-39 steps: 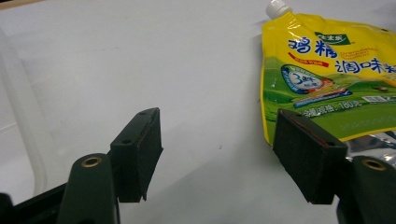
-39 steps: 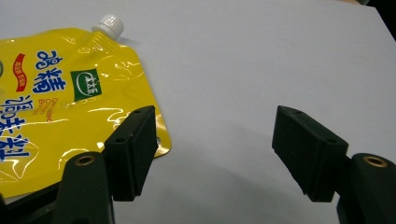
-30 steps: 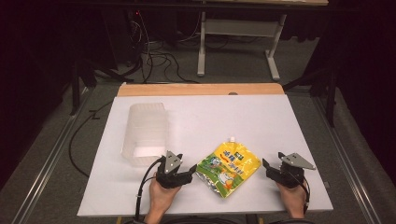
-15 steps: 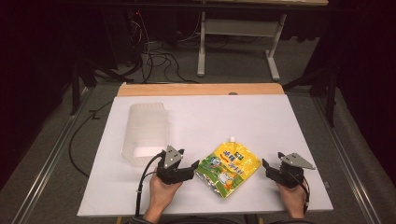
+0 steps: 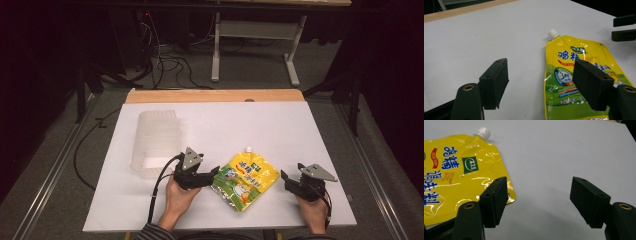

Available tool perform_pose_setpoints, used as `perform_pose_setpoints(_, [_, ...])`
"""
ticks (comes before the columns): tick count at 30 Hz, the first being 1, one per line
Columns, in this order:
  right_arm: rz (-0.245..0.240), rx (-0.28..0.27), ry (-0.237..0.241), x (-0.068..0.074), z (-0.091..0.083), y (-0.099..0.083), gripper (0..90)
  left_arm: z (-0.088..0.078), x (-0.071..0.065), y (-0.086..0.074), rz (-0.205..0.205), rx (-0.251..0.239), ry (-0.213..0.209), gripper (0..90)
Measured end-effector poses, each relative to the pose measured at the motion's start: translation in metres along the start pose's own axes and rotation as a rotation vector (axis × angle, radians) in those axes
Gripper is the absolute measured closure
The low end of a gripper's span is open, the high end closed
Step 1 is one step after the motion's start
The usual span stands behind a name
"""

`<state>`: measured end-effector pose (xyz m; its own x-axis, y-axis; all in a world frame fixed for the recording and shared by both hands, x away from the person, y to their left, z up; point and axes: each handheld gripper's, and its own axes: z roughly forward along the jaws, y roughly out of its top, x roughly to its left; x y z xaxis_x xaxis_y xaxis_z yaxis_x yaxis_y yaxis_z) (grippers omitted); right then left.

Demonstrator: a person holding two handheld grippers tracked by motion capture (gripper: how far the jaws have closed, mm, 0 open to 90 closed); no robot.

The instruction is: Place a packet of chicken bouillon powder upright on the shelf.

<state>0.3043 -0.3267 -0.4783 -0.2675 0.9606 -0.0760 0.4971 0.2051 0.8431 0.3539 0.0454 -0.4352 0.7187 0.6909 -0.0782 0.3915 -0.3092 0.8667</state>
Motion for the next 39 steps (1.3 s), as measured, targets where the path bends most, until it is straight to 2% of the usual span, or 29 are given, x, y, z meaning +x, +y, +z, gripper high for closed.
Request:
perform_pose_setpoints(5, [0.001,0.002,-0.003,0.0,0.0,0.0,31.1,0.002,-0.002,0.006,0.015,-0.001,-0.008,28.9])
perform_pose_setpoints(8, [-0.003,0.003,0.001,0.0,0.0,0.0,31.1,0.006,-0.002,0.007,0.014,0.003,-0.008,28.3])
perform_pose_setpoints(10, [0.001,0.002,-0.002,0.0,0.0,0.0,31.1,0.009,-0.002,0.01,0.006,0.013,-0.024,28.3])
perform_pose_setpoints(15, [0.002,-0.001,-0.003,0.0,0.0,0.0,31.1,0.014,-0.003,0.014,0.015,0.03,-0.031,29.7])
perform_pose_setpoints(16, [0.0,0.003,-0.001,0.0,0.0,0.0,31.1,0.016,-0.002,0.014,0.003,0.03,-0.038,29.7])
perform_pose_setpoints(22, [0.001,0.0,-0.001,0.0,0.0,0.0,31.2,0.027,-0.003,0.018,-0.005,0.058,-0.063,29.5])
perform_pose_setpoints(29, [-0.004,-0.004,-0.001,0.001,0.0,0.0,31.2,0.038,-0.002,0.019,-0.009,0.084,-0.062,28.7])
perform_pose_setpoints(31, [0.0,0.0,-0.002,0.001,0.0,0.0,31.1,0.043,-0.003,0.021,0.007,0.108,-0.076,28.6])
perform_pose_setpoints(34, [-0.004,-0.004,-0.005,0.001,0.0,0.0,31.2,0.047,-0.004,0.023,0.008,0.118,-0.08,28.4])
perform_pose_setpoints(39, [-0.006,-0.003,-0.002,0.001,0.0,0.0,31.2,0.054,-0.002,0.025,-0.025,0.123,-0.102,28.6])
